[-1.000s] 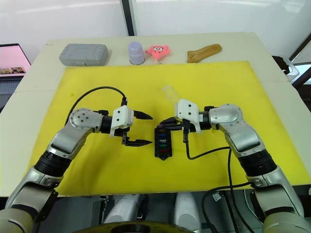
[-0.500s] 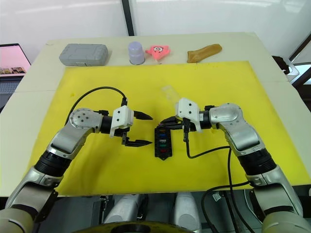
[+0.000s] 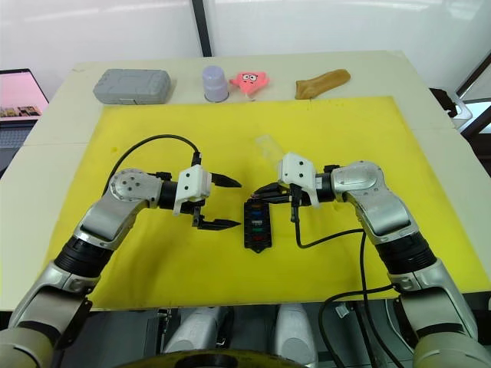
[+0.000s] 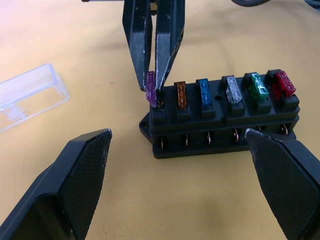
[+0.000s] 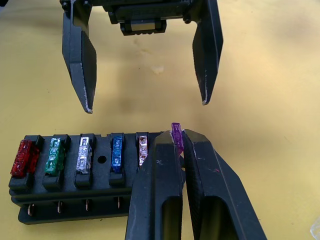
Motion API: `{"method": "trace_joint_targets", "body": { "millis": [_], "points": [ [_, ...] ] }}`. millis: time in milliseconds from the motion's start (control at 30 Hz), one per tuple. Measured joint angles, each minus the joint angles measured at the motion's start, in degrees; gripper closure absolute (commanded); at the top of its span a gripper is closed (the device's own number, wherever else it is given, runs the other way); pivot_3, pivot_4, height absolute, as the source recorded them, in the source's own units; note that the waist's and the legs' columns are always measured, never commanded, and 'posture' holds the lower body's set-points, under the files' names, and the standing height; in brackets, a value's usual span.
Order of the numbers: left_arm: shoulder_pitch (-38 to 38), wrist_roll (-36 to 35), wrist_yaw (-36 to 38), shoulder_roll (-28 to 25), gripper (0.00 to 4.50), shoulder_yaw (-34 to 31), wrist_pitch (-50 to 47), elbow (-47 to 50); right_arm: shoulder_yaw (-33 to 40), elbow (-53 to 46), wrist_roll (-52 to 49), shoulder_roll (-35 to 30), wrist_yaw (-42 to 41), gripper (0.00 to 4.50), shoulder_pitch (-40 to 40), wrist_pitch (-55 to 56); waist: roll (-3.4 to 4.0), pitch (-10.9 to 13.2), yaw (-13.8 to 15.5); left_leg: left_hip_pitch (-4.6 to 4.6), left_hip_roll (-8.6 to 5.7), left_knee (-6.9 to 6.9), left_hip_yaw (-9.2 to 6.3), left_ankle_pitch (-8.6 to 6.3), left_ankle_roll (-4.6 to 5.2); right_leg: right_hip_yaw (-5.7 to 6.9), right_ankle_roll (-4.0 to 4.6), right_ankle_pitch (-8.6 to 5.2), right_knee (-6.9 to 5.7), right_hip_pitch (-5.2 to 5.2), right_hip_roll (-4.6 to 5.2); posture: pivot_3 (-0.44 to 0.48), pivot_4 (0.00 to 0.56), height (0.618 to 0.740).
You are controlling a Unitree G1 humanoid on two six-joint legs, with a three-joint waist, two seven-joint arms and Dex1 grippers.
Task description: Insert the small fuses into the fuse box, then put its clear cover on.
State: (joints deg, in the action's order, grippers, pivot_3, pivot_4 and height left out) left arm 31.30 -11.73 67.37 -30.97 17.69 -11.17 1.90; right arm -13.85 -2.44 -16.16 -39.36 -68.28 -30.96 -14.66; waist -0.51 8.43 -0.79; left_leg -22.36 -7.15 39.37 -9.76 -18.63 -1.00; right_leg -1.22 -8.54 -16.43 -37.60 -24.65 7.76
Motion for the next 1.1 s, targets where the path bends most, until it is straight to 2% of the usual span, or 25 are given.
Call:
{"method": "trace_joint_targets", "body": {
  "millis": [1100],
  "points": [
    [0.0,1.2,1.2,-0.1,0.01,0.0,-1.3,-0.1,1.0,0.2,0.9,1.0,0.8,4.5,3.0,1.4,0.0,0.0,0.0,0.0,0.0,0.01,0.0,0.0,0.0,0.0,0.0,0.0,-0.03,-0.01,0.0,0.0,0.15,0.74]
  ]
}}
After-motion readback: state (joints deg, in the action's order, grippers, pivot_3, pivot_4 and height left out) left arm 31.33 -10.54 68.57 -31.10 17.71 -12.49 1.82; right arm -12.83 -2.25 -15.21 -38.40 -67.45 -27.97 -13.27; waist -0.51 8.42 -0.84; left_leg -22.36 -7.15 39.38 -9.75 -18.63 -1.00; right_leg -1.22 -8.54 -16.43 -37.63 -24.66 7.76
